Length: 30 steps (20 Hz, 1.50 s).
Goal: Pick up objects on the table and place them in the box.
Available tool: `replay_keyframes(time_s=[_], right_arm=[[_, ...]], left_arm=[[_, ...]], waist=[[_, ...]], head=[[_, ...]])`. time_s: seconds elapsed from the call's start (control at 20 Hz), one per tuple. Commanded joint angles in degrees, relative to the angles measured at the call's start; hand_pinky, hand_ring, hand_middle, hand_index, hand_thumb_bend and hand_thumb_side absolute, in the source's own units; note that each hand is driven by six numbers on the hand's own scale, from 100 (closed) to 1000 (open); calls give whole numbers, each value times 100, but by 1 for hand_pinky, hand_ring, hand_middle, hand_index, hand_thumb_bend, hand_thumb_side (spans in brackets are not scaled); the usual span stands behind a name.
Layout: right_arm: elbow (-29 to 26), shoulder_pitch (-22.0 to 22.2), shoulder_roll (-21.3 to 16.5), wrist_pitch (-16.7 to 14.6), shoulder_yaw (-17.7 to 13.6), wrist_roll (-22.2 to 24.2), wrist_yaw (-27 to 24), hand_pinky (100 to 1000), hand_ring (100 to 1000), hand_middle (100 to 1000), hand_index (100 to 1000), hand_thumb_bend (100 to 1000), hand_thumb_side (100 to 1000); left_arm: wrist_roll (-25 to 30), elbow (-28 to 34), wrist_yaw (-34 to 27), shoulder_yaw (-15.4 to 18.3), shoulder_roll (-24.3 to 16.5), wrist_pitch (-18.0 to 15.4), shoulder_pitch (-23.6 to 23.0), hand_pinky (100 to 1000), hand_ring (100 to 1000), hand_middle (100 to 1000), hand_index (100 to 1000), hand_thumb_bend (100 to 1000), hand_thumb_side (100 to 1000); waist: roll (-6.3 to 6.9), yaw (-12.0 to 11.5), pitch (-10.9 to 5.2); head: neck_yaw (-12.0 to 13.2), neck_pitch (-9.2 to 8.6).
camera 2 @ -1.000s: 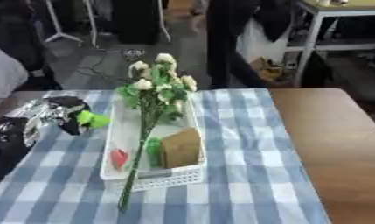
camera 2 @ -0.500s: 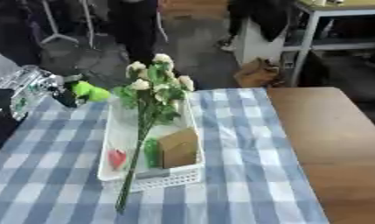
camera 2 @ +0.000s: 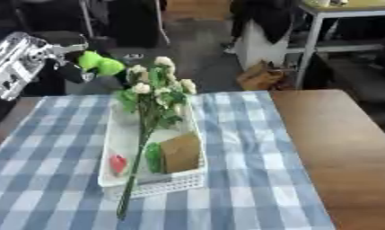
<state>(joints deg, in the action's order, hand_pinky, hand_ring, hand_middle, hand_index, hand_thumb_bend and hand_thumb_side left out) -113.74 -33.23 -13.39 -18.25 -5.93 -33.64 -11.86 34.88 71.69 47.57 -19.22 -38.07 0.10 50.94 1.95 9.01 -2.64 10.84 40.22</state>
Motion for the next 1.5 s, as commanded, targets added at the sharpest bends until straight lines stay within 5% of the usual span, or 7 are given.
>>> replay_keyframes(time_s=[0.05, 1.1, 1.3, 1.35, 1.4, 1.45, 1.5], right_arm=[[-85, -95, -41, 9, 22, 21, -60, 616, 593, 552, 536, 100, 622], [-85, -154, 57, 13, 39, 43, -106, 617, 593, 552, 535, 100, 620], [-85, -150, 58, 15, 40, 50, -111, 618, 593, 552, 535, 100, 619], [-85, -150, 58, 15, 39, 50, -112, 618, 593, 552, 535, 100, 620], [-85, -151, 59, 14, 39, 49, -112, 618, 593, 552, 535, 100, 620], [-85, -151, 60, 13, 38, 48, -113, 618, 593, 552, 535, 100, 619], [-85, -152, 60, 14, 37, 45, -114, 618, 593, 552, 535, 100, 619]], left_arm=[[99, 224, -59, -110, -4, -28, 216, 100, 100, 169, 483, 100, 181], [-495, -1525, 781, -587, 914, -558, -46, 100, 123, 185, 498, 100, 188], [-705, -1756, 822, -588, 970, -612, -54, 100, 436, 449, 739, 100, 342], [-690, -1801, 841, -594, 977, -605, -46, 389, 709, 769, 966, 100, 482], [-649, -1828, 882, -599, 982, -606, -38, 389, 709, 769, 966, 100, 482], [-587, -1853, 910, -599, 989, -617, -35, 647, 944, 1000, 1000, 100, 634], [-499, -1875, 918, -591, 996, -645, -27, 647, 944, 1000, 1000, 100, 634]], waist=[[77, 9, -157], [57, 110, -122], [52, 114, -120], [52, 117, -122], [52, 119, -124], [52, 121, -126], [53, 122, -128]], head=[[24, 15], [80, -83], [114, -78], [118, -71], [119, -65], [122, -61], [124, -59]])
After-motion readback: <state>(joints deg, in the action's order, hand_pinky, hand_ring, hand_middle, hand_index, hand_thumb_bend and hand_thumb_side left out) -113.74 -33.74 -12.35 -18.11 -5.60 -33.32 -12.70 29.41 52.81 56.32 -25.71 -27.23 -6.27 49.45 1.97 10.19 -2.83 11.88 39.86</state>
